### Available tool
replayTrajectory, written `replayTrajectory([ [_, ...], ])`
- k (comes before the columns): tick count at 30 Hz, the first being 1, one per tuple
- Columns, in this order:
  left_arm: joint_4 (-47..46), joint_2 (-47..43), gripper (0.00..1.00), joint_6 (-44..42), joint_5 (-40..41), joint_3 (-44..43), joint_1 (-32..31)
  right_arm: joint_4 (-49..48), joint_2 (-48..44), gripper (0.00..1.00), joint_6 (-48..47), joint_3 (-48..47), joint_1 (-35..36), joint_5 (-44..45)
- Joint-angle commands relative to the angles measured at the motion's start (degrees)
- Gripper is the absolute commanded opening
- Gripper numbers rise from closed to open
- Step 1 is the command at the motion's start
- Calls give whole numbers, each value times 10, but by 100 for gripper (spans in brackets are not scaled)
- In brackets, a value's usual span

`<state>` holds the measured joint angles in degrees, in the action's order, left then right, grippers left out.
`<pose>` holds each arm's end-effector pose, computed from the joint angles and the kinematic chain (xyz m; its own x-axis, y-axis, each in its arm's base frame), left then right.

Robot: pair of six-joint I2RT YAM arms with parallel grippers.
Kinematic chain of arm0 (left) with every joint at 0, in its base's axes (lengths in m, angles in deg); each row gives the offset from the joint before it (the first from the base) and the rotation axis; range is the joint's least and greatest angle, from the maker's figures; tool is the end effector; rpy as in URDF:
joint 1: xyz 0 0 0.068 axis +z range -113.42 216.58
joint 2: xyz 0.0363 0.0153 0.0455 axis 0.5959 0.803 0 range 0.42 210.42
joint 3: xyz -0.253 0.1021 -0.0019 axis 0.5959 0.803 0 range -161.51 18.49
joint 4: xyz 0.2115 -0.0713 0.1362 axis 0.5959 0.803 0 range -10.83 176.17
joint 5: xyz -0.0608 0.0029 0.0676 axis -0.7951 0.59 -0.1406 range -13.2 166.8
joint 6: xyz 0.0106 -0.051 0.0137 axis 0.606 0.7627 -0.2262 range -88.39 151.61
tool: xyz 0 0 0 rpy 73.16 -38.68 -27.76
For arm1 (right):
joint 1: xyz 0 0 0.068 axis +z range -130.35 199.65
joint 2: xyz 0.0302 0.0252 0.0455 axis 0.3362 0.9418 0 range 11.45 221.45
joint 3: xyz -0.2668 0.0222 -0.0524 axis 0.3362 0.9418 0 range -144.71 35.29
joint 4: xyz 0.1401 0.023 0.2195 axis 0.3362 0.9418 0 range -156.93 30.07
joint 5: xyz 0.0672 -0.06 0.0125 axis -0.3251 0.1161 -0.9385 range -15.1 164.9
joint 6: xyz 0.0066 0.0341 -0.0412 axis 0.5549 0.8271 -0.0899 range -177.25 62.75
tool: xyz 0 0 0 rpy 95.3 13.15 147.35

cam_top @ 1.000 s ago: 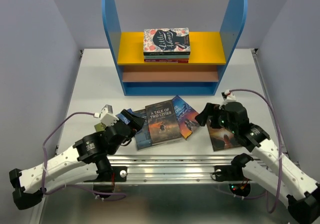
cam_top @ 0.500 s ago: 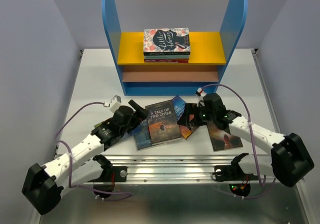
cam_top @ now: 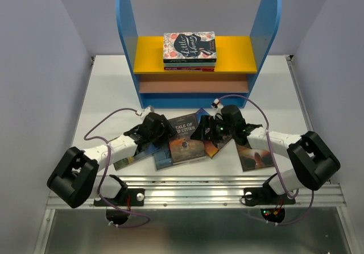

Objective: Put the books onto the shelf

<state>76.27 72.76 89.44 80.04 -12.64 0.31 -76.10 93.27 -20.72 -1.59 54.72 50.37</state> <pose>0.2026 -0.1462 0.1810 -0.7357 -0.5084 -0.4476 -0.1276 0.7530 -0.6455 0.2244 0.1755 0.1821 -0.8597 0.0580 -0.5075 -0.3568 0.6428 0.6779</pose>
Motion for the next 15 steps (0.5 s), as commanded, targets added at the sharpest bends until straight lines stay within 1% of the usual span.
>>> replayTrajectory([
  [1,-28,27,69,-9,-29,12,2,-66,18,100,23,-5,10,-17],
  [3,-40,39,60,-8,-29,19,2,-73,26,100,32,-3,16,-16],
  [4,-50,42,56,-5,-48,27,2,-73,31,100,35,-2,21,-12],
  [5,-55,47,48,-3,-53,31,1,-74,40,100,38,-3,21,-10],
  [7,-74,55,36,3,-67,42,2,-76,49,100,44,-2,27,-8],
  [9,-83,62,28,4,-74,49,2,-87,62,100,60,-3,33,-14],
  [10,-90,64,21,8,-77,53,2,-91,67,100,67,-5,39,-26],
  [13,-95,67,16,15,-80,58,1,-107,77,98,96,-22,44,-75],
  [15,-95,68,15,19,-79,60,1,-119,72,92,107,-33,49,-95],
])
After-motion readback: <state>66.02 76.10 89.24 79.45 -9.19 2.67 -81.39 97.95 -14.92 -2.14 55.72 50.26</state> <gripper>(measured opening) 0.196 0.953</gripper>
